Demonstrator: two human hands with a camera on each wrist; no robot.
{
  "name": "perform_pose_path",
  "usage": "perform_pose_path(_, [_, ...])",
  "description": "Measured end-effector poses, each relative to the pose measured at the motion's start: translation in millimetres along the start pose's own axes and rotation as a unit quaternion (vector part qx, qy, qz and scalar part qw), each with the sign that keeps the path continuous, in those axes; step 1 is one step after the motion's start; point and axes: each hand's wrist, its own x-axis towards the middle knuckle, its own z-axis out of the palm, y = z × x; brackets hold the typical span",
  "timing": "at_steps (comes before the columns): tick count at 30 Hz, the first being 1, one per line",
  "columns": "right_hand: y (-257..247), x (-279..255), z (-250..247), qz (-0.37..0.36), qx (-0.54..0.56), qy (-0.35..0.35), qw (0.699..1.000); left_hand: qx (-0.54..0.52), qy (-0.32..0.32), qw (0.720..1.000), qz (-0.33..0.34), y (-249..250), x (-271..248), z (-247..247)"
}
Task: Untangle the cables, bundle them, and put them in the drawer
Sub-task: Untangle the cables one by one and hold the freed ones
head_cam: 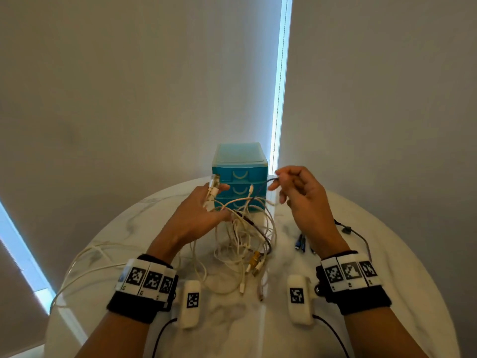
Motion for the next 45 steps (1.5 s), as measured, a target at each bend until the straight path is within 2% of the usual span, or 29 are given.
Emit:
perform_pose_path(2, [-6.5, 3.2, -4.7, -0.017, 0.094, 0.046, 0.994, 0.003, -0.068, 0.998, 0.003, 2.7, -1.6, 2.0])
perform_pose_path(3, [-10.0, 4.8, -7.3, -0.019, 0.142, 0.064, 0.988, 0.017, -0.077, 0.997, 0.009, 1.1, -1.2, 4.0])
perform_pose_path(8, [-11.4, 10.3, -27.0, 0.02, 0.353, 0.118, 0.928, 0.119, 0.005, 0.993, -0.01, -22.0, 7.5, 2.4])
perform_pose_path(12, [-2.7, 15.3, -54.6, 0.015, 0.444, 0.154, 0.882, 0.16, 0.042, 0.986, -0.034, -36.4, 11.9, -7.0])
perform_pose_path(14, [-0.5, 14.8, -53.7, 0.025, 0.426, 0.136, 0.894, 0.164, 0.041, 0.985, -0.035, -38.8, 14.5, -7.5])
perform_pose_path(18, [-2.4, 12.5, -29.8, 0.103, 0.26, 0.06, 0.958, 0.102, -0.012, 0.994, -0.041, -23.2, 11.4, -7.4])
perform_pose_path(20, [-4.8, 11.6, -20.9, 0.127, 0.192, 0.03, 0.973, 0.078, 0.015, 0.997, -0.016, -10.1, 7.4, -12.1])
perform_pose_path(23, [-8.5, 10.1, -16.4, 0.143, 0.179, 0.012, 0.973, -0.053, 0.101, 0.992, 0.062, 17.7, -1.3, -15.7])
perform_pose_path(24, [-10.2, 8.9, -15.3, 0.14, 0.183, 0.002, 0.973, -0.097, 0.093, 0.988, 0.075, 26.8, -3.7, -11.7])
perform_pose_path(26, [-17.2, 6.1, -10.4, 0.12, 0.19, -0.031, 0.974, -0.133, 0.036, 0.987, 0.082, 38.7, -5.2, 5.2])
perform_pose_path(28, [-26.6, 3.8, -5.2, 0.089, 0.198, -0.057, 0.975, -0.103, -0.02, 0.991, 0.084, 41.4, -3.4, 25.8])
perform_pose_path(31, [-40.0, 4.6, -4.7, 0.038, 0.245, -0.067, 0.967, -0.038, -0.041, 0.996, 0.076, 31.6, 5.7, 47.4])
perform_pose_path(34, [-45.4, 7.5, -17.6, 0.013, 0.343, -0.049, 0.938, -0.017, -0.042, 0.997, 0.055, 19.5, 11.9, 49.9])
perform_pose_path(38, [-48.6, 9.9, -52.7, -0.057, 0.521, -0.019, 0.851, 0.079, 0.005, 0.996, 0.029, 0.4, 17.3, 41.8])
perform_pose_path(40, [-46.4, 11.1, -71.8, -0.071, 0.562, 0.003, 0.824, 0.1, 0.046, 0.994, 0.007, -8.9, 20.7, 35.4])
perform_pose_path(42, [-35.7, 11.0, -85.0, -0.013, 0.55, 0.039, 0.834, 0.11, 0.107, 0.988, -0.011, -13.7, 23.1, 26.6])
perform_pose_path(44, [-17.6, 10.0, -89.5, 0.114, 0.451, 0.093, 0.88, 0.097, 0.169, 0.98, -0.033, -16.3, 24.5, 18.2])
perform_pose_path(45, [-8.2, 10.2, -89.5, 0.182, 0.361, 0.124, 0.906, 0.078, 0.191, 0.978, -0.041, -16.7, 24.0, 15.2])
